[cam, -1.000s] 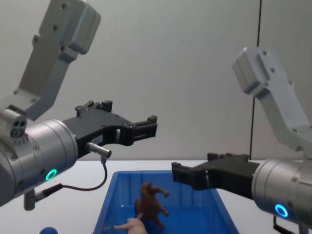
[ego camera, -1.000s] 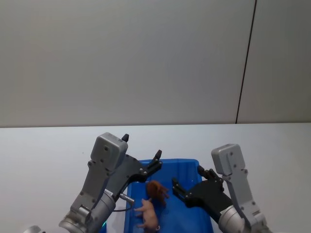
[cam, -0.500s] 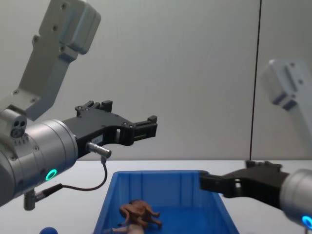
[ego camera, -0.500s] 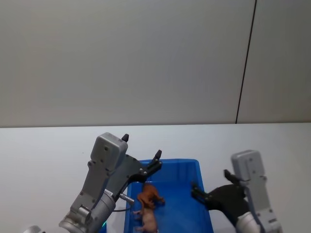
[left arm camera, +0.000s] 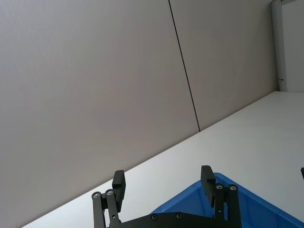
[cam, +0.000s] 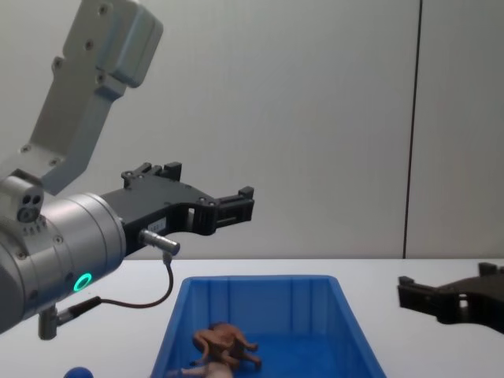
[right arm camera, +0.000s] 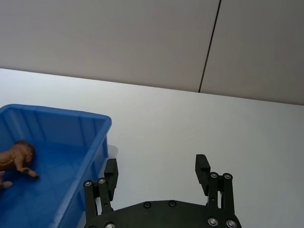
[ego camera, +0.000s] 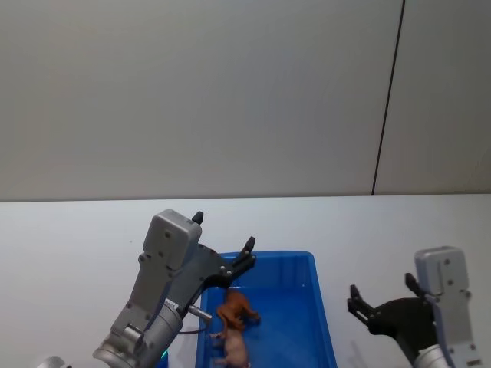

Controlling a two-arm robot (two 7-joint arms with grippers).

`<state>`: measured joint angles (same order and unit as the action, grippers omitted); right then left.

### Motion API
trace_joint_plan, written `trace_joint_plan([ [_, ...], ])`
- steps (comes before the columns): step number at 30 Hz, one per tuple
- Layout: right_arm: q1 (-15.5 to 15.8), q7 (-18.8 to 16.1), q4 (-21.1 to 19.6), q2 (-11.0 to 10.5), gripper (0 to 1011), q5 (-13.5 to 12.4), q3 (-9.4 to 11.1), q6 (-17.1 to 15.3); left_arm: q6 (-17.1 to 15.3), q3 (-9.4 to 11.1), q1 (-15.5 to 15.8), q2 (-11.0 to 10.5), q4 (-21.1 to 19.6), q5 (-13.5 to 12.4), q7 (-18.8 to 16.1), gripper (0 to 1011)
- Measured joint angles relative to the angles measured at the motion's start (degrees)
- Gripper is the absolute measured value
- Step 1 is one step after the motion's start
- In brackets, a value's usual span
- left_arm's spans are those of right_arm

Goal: Pick up the two dolls from the table and place them into the box.

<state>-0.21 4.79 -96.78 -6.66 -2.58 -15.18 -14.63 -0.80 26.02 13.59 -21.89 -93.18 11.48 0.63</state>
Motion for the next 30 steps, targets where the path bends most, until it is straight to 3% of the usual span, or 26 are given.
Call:
trace_joint_plan([
  [14, 1.71, 2.57, -1.53, -1.24, 1001, -0.76, 1.08, 0.49, -2.21, -0.69, -1.44, -1.37, -1.77, 0.80, -1.44, 1002],
  [30, 2.26, 3.39, -2.01, -1.65, 1001, -0.99, 1.43, 0.65, -9.94, -3.00, -6.74, -6.35, -6.74, 6.04, -6.48, 1002],
])
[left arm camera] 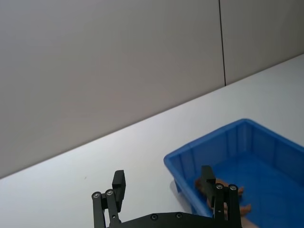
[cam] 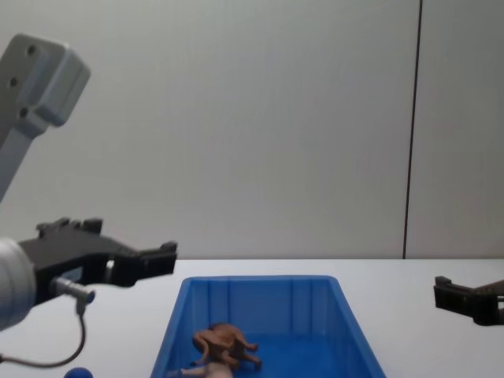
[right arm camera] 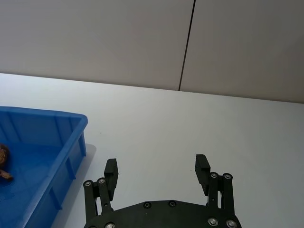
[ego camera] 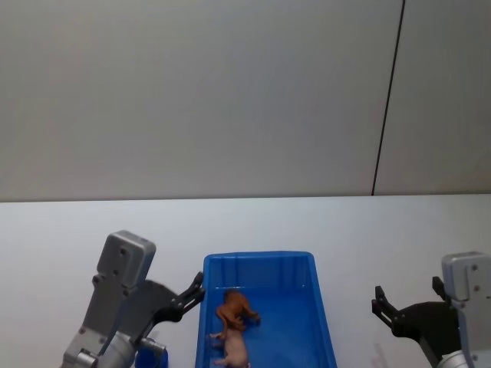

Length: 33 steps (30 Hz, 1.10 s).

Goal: Pick up the two dolls from the table and place them into the box.

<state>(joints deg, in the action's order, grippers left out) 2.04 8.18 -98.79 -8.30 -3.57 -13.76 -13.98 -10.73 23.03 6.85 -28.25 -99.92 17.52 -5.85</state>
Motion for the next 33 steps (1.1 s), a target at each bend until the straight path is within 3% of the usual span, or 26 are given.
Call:
trace_joint_plan([
  [15, 0.14, 0.22, -0.11, -0.08, 1001, -0.08, 0.09, 0.04, -4.22, -1.43, -3.81, -2.54, -1.26, 3.80, -3.06, 1002],
  [33, 0.20, 0.30, -0.17, -0.13, 1001, -0.07, 0.12, 0.04, -4.59, -2.28, -4.84, -2.40, 2.47, 5.52, -3.12, 1002],
])
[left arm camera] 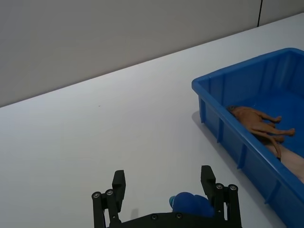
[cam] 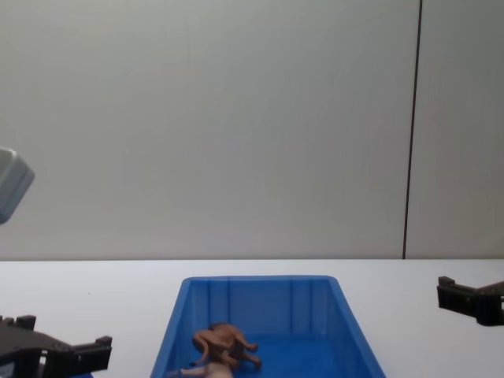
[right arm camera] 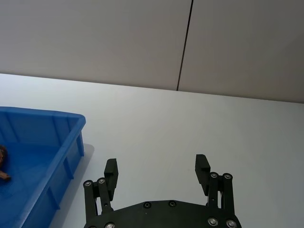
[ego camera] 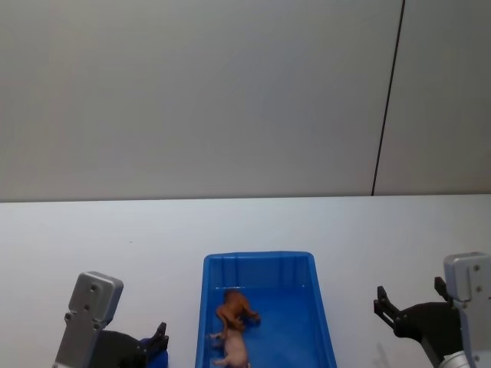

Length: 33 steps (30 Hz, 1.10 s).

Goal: Pick up the two dolls from the table and place them into the box.

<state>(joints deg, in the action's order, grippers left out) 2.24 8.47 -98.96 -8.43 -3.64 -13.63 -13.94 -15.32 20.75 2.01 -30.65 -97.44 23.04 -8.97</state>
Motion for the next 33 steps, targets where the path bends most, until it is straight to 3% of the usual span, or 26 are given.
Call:
trace_joint_plan([
  [8, 0.00, 0.00, 0.00, 0.00, 1001, 0.00, 0.00, 0.00, 0.80, -0.15, 0.30, 0.70, 2.22, 0.45, 1.78, 998],
  [13, 0.00, 0.00, 0.00, 0.00, 1001, 0.00, 0.00, 0.00, 1.06, -0.18, 0.59, 1.16, 3.38, 0.49, 2.94, 919],
  [23, 0.00, -0.01, 0.00, 0.00, 1001, 0.00, 0.00, 0.00, 1.20, -0.19, 1.48, 2.19, 5.93, 0.49, 5.18, 583],
  [27, 0.00, -0.01, 0.01, 0.00, 1001, 0.00, 0.00, 0.00, 1.14, -0.25, 1.73, 2.50, 6.58, 0.45, 5.70, 499],
  [28, 0.00, -0.01, 0.01, 0.00, 1001, 0.00, 0.00, -0.01, 1.11, -0.27, 1.78, 2.56, 6.68, 0.43, 5.81, 416],
  [33, 0.00, -0.01, 0.01, 0.01, 1001, 0.00, 0.00, 0.00, 1.09, -0.40, 2.01, 2.80, 7.09, 0.32, 6.24, 336],
])
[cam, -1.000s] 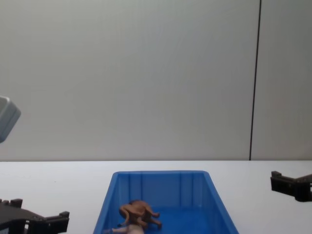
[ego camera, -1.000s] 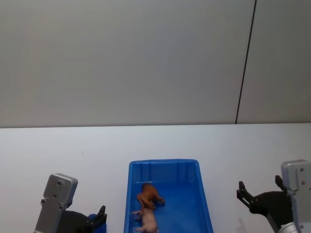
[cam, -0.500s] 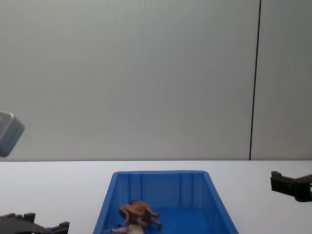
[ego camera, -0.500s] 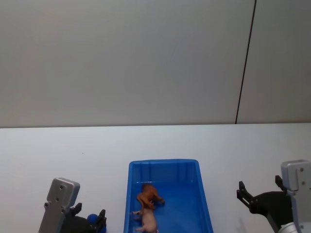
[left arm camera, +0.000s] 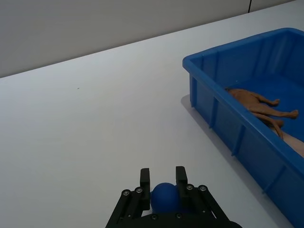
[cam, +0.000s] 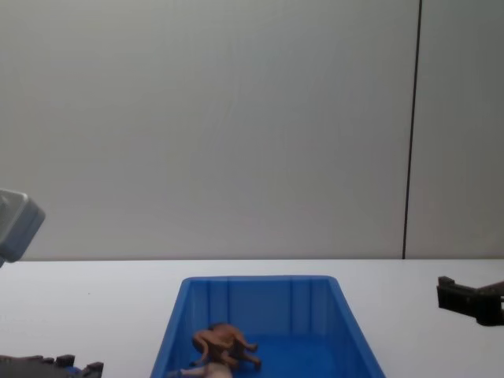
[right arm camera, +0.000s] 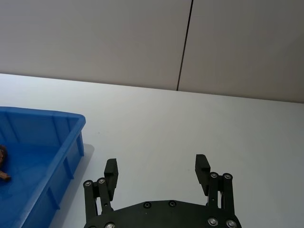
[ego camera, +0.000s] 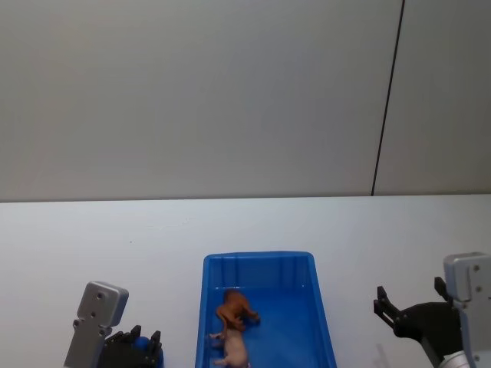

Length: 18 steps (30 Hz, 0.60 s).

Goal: Pick up the two dolls from the table and place them into the box.

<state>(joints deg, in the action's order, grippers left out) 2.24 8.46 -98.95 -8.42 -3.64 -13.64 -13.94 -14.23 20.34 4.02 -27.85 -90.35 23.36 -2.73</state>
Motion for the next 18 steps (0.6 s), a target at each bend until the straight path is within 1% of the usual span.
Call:
trace_joint_plan([
  [1, 0.00, 0.00, 0.00, 0.00, 1001, 0.00, 0.00, 0.00, 0.01, -0.04, 0.07, 0.06, 0.08, -0.07, 0.18, 317],
  [9, 0.00, 0.00, 0.00, 0.00, 1001, 0.00, 0.00, 0.00, 1.08, -0.34, 0.37, 0.29, -0.09, -0.58, 0.84, 261],
  [18, 0.00, 0.00, 0.00, 0.00, 1001, 0.00, 0.00, 0.00, 3.25, -1.02, 1.14, 0.31, -2.29, -2.18, 1.30, 213],
])
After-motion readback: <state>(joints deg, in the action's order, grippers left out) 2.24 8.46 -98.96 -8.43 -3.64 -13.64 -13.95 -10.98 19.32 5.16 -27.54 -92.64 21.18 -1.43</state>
